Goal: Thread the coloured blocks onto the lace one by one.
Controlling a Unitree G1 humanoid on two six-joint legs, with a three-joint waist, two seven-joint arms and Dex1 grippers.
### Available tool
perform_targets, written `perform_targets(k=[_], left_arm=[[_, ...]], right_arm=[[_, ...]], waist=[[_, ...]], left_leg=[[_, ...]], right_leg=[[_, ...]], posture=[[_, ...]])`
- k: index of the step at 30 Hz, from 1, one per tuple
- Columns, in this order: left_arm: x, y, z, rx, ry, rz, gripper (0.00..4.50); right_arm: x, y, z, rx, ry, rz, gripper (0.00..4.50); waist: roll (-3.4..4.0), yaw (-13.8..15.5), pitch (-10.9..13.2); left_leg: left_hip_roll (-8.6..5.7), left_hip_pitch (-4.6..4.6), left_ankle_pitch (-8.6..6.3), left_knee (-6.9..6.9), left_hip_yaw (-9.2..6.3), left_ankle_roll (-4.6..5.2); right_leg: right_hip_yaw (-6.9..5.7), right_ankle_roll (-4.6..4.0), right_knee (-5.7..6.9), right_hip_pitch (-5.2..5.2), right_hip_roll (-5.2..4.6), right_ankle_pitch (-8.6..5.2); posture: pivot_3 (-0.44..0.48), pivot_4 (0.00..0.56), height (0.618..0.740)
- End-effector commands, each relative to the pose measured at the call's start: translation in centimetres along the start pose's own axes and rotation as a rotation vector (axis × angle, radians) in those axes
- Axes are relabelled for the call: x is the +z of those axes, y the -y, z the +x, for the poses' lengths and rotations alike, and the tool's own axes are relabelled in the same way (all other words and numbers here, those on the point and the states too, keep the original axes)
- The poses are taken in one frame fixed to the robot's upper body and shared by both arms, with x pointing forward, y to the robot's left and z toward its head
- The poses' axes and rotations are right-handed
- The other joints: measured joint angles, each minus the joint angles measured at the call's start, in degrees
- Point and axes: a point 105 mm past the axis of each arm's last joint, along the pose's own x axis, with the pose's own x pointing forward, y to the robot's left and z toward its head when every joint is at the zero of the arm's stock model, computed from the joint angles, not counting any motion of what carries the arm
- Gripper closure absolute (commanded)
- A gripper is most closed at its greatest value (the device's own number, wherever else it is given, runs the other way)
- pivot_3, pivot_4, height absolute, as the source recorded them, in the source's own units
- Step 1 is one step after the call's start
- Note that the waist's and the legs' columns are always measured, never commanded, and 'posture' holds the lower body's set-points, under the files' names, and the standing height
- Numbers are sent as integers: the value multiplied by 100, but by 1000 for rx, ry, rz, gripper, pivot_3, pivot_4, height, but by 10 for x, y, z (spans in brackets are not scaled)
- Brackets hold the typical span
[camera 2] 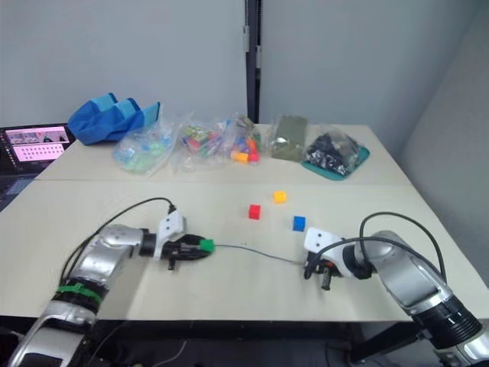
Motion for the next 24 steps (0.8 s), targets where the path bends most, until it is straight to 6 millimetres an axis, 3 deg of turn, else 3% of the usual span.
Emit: perform_targets(k=[1, 6, 12, 20, 22, 24], left_arm=[[-6, 3, -23, 3, -41, -11, 3206], [-20, 9, -44, 22, -106, -61, 3206], [-31, -2, -69, 93, -180, -58, 3206], [-35, -2, -77, 79, -186, -89, 3206], [-30, -5, -79, 94, -167, -86, 2179], [-27, -7, -80, 97, -161, -83, 1561]], right_arm=[[-3, -4, 6, 23, -14, 2, 4500], [-1, -6, 8, 29, -3, 3, 4500], [-1, -7, 10, 29, 2, 8, 4500], [1, -6, 11, 26, 14, 14, 4500], [1, -6, 10, 24, 17, 15, 4500], [1, -6, 10, 24, 19, 16, 4500]], waist=[[1, -4, 0], [-11, 33, -7], [-11, 15, -7], [-13, 15, -9], [-13, 15, -9], [-14, 18, -8]], left_leg=[[0, 3, 0, -3, 0, 0], [2, 4, -1, -2, 3, -1], [4, 5, -2, -4, 6, 1], [5, 5, -2, -5, 8, 1], [5, 5, -2, -6, 8, 1], [5, 2, -2, -6, 8, 1]], right_leg=[[0, -2, 1, 1, 0, -1], [-1, -2, 1, 3, -1, -2], [0, -3, 1, -1, 0, -3], [2, -3, 3, -3, 1, -3], [2, -4, 3, -4, 1, -3], [2, -4, 4, -7, 1, -3]], posture=[[0, 150, 740], [0, 150, 740], [0, 150, 740], [0, 150, 740], [0, 150, 740], [0, 150, 740]])
